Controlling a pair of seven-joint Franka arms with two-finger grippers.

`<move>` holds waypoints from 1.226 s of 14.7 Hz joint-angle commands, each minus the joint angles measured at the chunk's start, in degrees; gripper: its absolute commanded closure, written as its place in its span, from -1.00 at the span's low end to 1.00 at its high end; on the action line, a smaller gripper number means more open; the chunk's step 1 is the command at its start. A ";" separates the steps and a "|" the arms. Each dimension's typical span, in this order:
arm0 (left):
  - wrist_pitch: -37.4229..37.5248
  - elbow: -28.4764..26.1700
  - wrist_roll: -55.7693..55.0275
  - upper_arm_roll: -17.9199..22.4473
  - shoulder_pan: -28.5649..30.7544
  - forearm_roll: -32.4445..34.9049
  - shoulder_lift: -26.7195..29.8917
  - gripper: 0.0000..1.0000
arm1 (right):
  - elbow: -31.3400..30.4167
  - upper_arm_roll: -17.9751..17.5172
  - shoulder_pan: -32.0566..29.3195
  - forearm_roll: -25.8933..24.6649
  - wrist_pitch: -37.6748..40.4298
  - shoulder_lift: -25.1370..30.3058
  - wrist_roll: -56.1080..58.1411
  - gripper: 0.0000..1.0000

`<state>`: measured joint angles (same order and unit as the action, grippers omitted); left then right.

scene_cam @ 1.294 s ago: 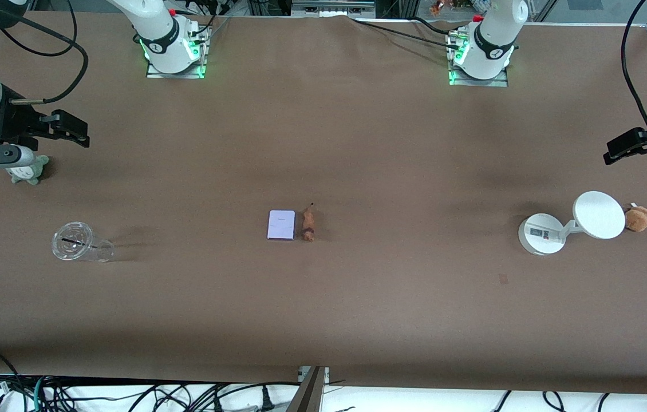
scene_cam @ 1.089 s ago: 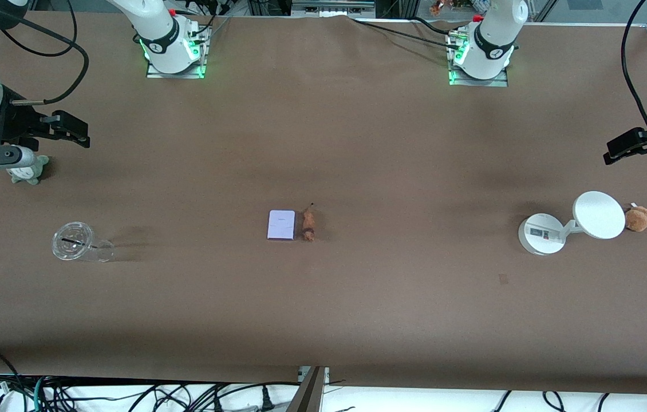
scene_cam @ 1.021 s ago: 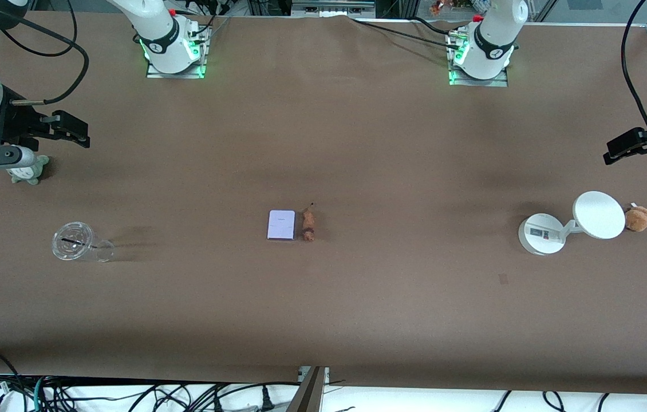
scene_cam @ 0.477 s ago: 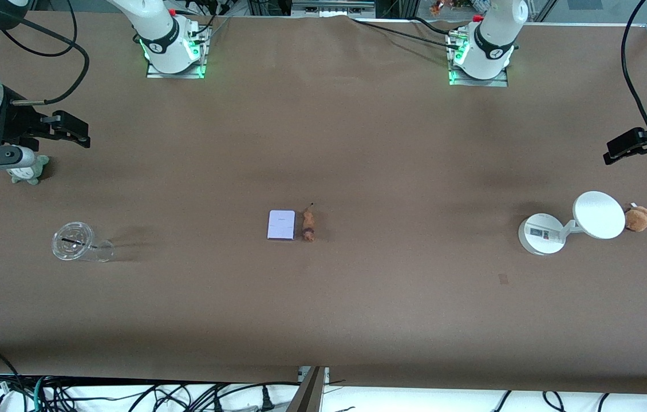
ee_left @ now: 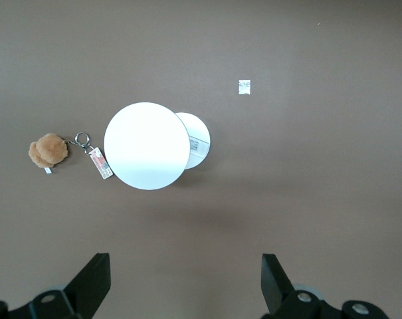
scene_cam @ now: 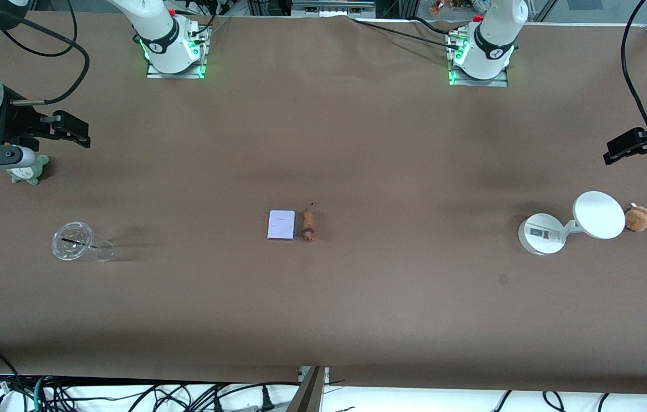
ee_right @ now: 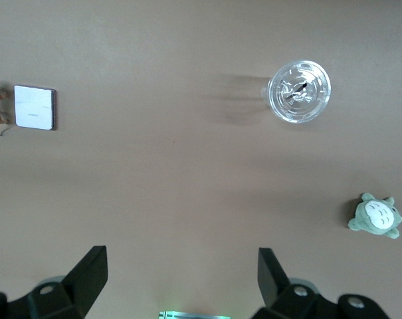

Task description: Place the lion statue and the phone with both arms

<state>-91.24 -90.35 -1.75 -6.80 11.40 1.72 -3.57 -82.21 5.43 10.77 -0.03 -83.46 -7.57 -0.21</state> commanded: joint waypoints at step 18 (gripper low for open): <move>-2.36 1.75 0.34 -3.39 -2.87 -0.75 -4.87 -1.00 | 0.47 -0.16 -0.23 -0.41 0.23 0.10 -0.32 -1.00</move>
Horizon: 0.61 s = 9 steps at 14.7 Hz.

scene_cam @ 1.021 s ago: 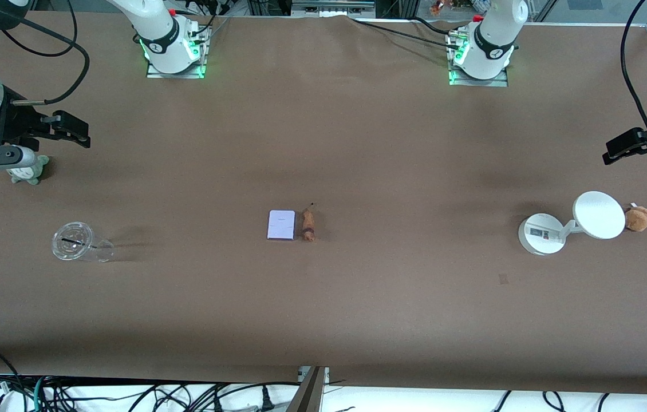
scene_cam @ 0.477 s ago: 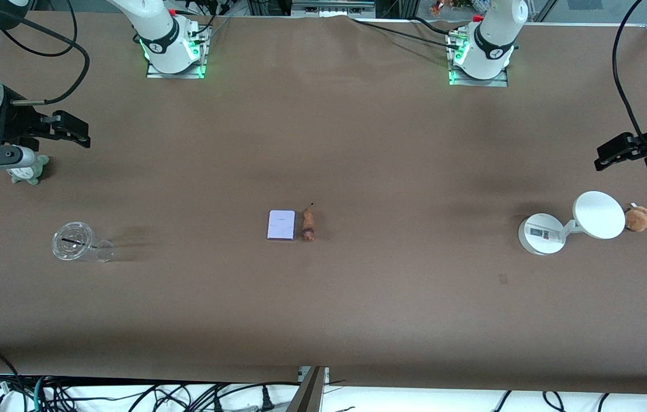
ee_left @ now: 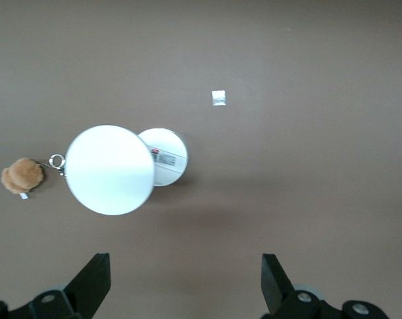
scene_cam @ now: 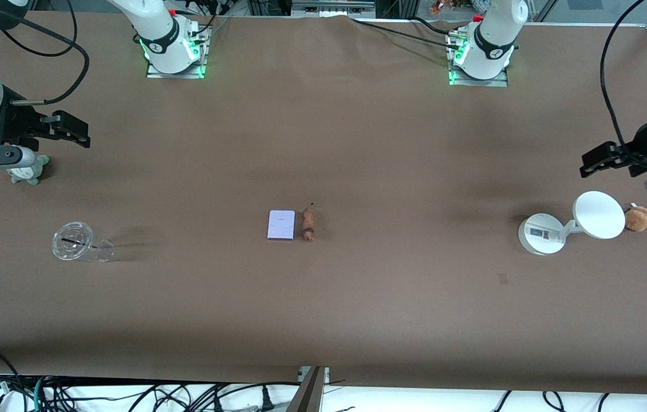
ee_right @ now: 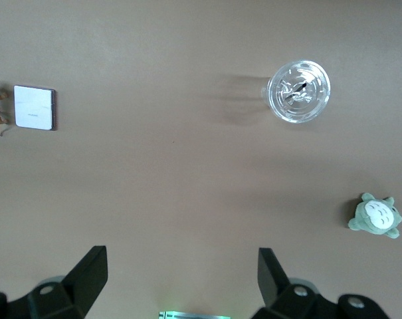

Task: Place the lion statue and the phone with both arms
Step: 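Reach the left gripper toward the brown lion statue beside the phone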

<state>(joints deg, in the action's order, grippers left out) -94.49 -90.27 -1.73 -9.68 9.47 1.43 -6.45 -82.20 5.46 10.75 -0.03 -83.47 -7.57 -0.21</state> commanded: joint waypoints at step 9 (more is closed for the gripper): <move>6.77 1.58 -0.98 -0.86 -1.29 -2.21 -9.20 -1.00 | 0.46 -0.19 -0.20 -0.41 0.15 0.10 -0.22 -1.00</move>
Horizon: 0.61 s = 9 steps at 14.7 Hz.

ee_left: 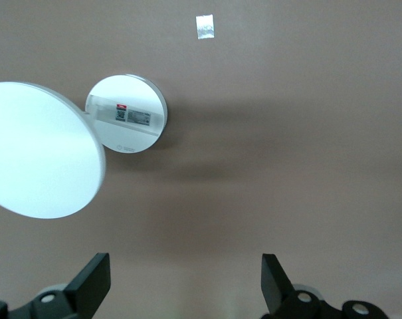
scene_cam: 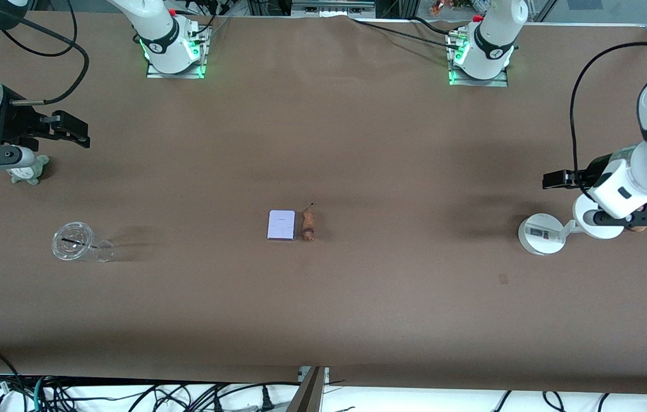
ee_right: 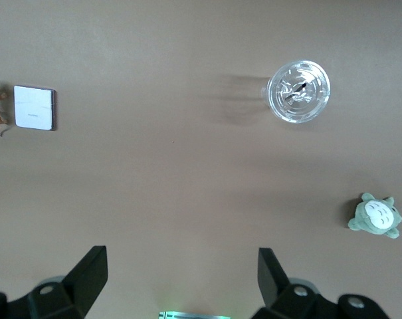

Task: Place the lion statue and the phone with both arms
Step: 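Reach the left gripper toward the brown lion statue beside the phone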

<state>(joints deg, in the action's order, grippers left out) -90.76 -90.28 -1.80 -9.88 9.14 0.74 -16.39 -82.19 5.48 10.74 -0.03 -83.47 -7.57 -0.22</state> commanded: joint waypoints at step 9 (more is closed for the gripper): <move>-3.53 1.51 -25.68 -2.42 -15.62 -6.88 -3.99 -1.00 | 0.45 -0.20 -0.20 -0.33 0.24 0.10 -0.49 -1.00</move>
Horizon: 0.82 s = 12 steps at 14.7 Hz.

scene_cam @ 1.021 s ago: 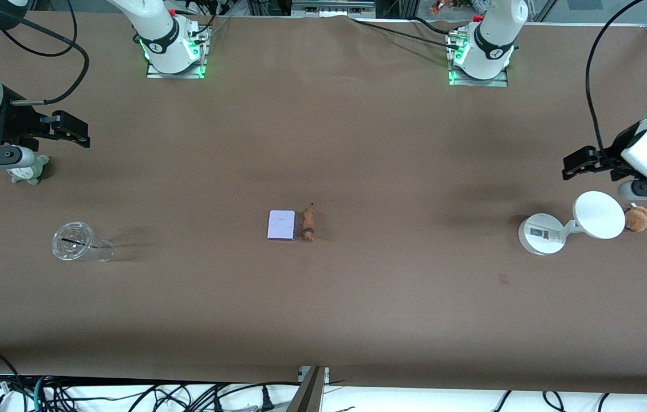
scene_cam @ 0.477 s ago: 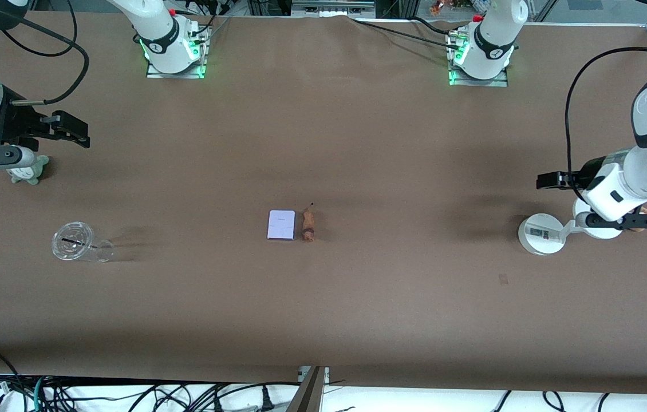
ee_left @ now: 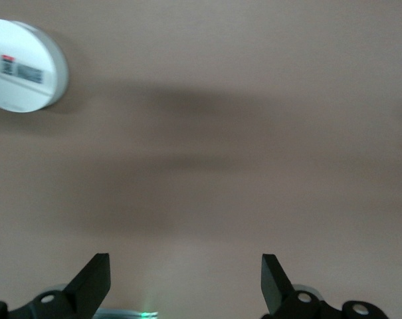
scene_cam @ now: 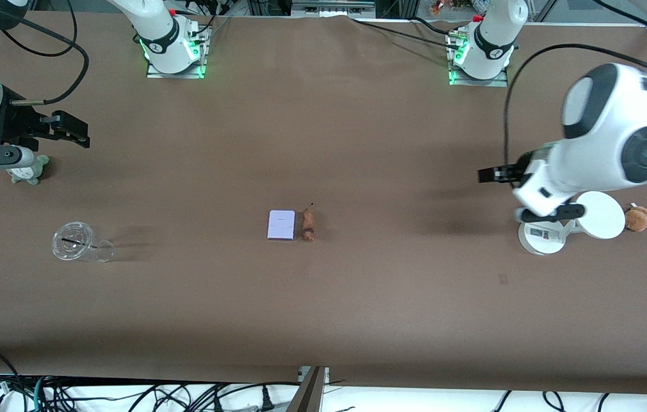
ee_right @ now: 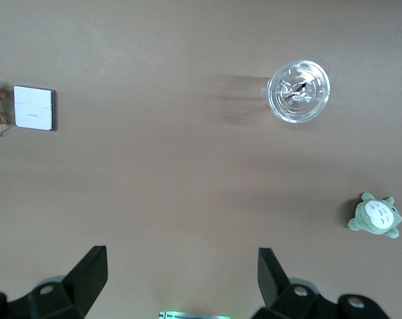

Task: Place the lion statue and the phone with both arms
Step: 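Reach the left gripper toward the brown lion statue beside the phone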

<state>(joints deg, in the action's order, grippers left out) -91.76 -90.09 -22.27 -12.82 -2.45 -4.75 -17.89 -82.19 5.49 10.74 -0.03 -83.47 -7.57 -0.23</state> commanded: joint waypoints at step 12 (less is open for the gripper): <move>-32.32 10.98 -32.21 1.31 -24.62 -2.46 -22.61 -1.00 | 0.45 -0.22 -0.19 -0.33 0.24 0.10 -0.47 -1.00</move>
<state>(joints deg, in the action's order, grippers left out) -121.52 -83.22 -52.03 -12.76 -24.85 -6.67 -36.91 -82.17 5.51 10.74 -0.03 -83.47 -7.57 -0.23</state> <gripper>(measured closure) 0.000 0.000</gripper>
